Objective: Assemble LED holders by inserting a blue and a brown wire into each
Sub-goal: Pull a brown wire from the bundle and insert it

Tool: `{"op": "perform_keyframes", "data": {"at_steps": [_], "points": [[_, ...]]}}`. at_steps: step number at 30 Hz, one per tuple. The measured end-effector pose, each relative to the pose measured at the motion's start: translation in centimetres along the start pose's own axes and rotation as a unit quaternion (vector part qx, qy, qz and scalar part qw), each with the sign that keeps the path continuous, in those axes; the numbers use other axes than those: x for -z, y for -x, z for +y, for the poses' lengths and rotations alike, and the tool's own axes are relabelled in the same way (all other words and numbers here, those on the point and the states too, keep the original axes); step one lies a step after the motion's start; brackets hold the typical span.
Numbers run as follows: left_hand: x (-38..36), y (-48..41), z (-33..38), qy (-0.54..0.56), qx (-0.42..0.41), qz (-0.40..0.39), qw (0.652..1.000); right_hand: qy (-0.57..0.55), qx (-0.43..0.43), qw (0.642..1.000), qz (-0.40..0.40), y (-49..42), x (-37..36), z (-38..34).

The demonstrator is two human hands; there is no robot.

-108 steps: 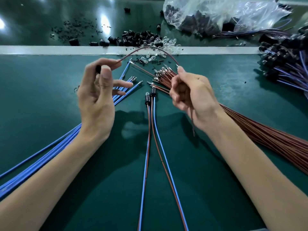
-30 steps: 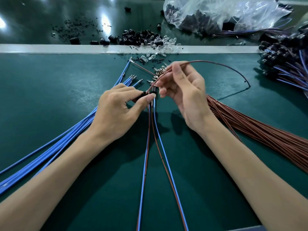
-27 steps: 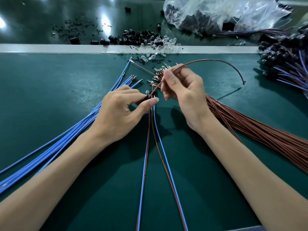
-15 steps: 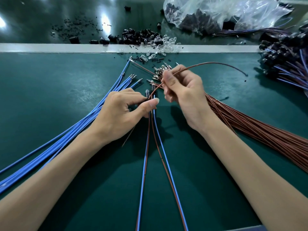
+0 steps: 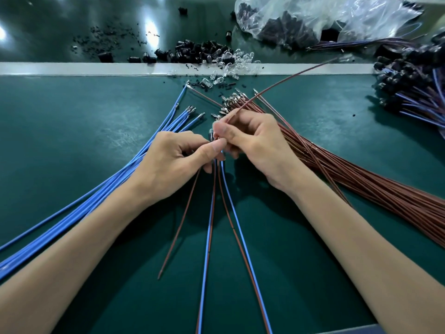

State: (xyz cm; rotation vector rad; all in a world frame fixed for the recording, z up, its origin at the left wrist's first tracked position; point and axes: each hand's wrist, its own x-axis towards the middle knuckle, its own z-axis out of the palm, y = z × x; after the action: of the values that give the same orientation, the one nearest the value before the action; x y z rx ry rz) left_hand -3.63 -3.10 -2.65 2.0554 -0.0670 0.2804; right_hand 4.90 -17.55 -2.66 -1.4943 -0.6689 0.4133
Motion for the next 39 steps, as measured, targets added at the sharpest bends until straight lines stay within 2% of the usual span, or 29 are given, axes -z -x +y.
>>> {"op": "perform_keyframes", "data": {"at_steps": [2, 5, 7, 9, 11, 13, 16, 17, 19, 23, 29, 33, 36, 39], "points": [[0.03, 0.05, 0.05, 0.007, 0.003, 0.004, 1.000, -0.100, -0.028, 0.995, 0.001, -0.10, 0.01, -0.24], [0.03, 0.06, 0.14, 0.009, 0.015, 0.007, 1.000, -0.245, -0.045, 0.966, 0.065, -0.52, 0.57, -0.58], [0.03, 0.03, 0.15, 0.004, 0.019, 0.007, 1.000, -0.191, -0.030, 0.978, 0.080, -0.50, 0.82, -0.43], [0.05, 0.02, 0.14, -0.004, 0.015, 0.008, 1.000, -0.066, -0.006, 0.997, 0.042, -0.26, 0.58, -0.20], [0.07, 0.04, 0.16, -0.005, 0.006, 0.010, 1.000, -0.007, 0.005, 1.000, -0.013, 0.00, 0.19, -0.05], [0.06, 0.07, 0.23, -0.002, 0.000, 0.013, 1.000, -0.040, -0.003, 0.999, -0.026, -0.03, 0.02, -0.21], [0.00, 0.06, 0.21, -0.003, 0.011, 0.018, 1.000, -0.169, -0.024, 0.985, 0.038, -0.41, 0.27, -0.37], [-0.02, 0.08, 0.25, -0.001, 0.016, 0.019, 1.000, -0.180, -0.018, 0.982, 0.061, -0.46, 0.39, -0.31], [-0.04, 0.08, 0.31, 0.001, 0.018, 0.020, 1.000, -0.131, 0.008, 0.988, 0.076, -0.43, 0.46, -0.13], [-0.06, 0.04, 0.29, -0.007, 0.008, 0.016, 1.000, -0.035, 0.006, 0.999, 0.035, -0.25, 0.41, -0.03], [-0.14, -0.04, 0.17, -0.009, 0.001, 0.022, 1.000, -0.127, -0.018, 0.991, 0.037, -0.29, 0.61, -0.33], [-0.09, -0.01, -0.09, -0.023, -0.013, 0.010, 1.000, -0.022, -0.001, 1.000, -0.011, 0.04, 0.09, -0.20], [-0.16, -0.05, -0.05, -0.036, -0.031, 0.015, 0.999, -0.001, 0.001, 1.000, -0.022, 0.17, -0.10, -0.39], [-0.27, -0.11, -0.24, -0.097, -0.070, 0.089, 0.989, -0.014, -0.007, 1.000, 0.007, 0.12, 0.05, -0.66]]}}
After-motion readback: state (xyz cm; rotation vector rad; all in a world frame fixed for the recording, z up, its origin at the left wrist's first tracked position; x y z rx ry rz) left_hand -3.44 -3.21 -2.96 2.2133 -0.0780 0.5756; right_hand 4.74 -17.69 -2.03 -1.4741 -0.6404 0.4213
